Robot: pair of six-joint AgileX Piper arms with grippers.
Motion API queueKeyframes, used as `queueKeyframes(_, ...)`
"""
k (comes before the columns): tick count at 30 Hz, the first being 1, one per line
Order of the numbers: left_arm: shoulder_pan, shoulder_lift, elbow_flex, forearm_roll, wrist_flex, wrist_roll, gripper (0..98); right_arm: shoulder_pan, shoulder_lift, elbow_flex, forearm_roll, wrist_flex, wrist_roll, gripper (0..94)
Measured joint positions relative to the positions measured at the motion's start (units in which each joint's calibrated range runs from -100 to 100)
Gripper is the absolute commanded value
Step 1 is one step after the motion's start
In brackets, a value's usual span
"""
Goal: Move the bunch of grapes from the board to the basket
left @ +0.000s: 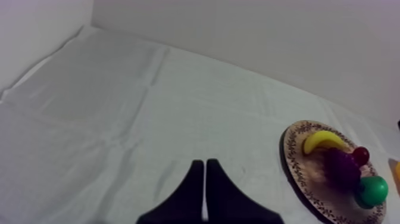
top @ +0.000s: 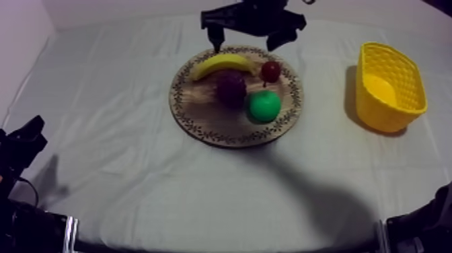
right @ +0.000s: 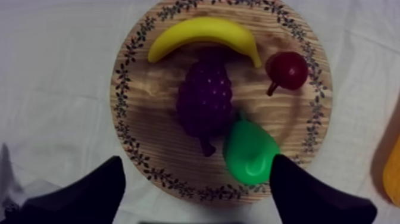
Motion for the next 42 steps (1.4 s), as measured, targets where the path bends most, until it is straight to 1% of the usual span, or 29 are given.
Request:
queueKeyframes(2,0.00,0.00,0.00,0.00,0.00,0.00,0.1,0.00,1.00,1.33,-0.40,-1.70,0.11,78.4)
queueKeyframes(6,0.00,0.00,0.00,0.00,0.00,0.00,0.1,0.00,3.26,2.15,-0.90,-2.73,0.19,79.7)
queueKeyframes(8,0.00,0.00,0.00,0.00,0.00,0.00,0.1,-0.07,4.78,2.09,-0.90,-4.33,0.21,79.9)
queueKeyframes(11,0.00,0.00,0.00,0.00,0.00,0.00,0.1,-0.03,8.05,1.94,-0.94,-4.86,0.17,79.7)
queueKeyframes(15,0.00,0.00,0.00,0.00,0.00,0.00,0.1,0.50,11.86,0.55,-0.97,-7.70,0.48,79.1)
queueKeyframes(21,0.00,0.00,0.00,0.00,0.00,0.00,0.1,1.20,16.55,-2.65,-1.03,-10.15,1.09,78.1)
queueKeyframes(30,0.00,0.00,0.00,0.00,0.00,0.00,0.1,1.59,22.17,-7.23,-1.66,-12.63,1.95,76.5)
queueKeyframes(42,0.00,0.00,0.00,0.00,0.00,0.00,0.1,2.41,28.15,-11.45,-2.18,-13.49,2.61,74.1)
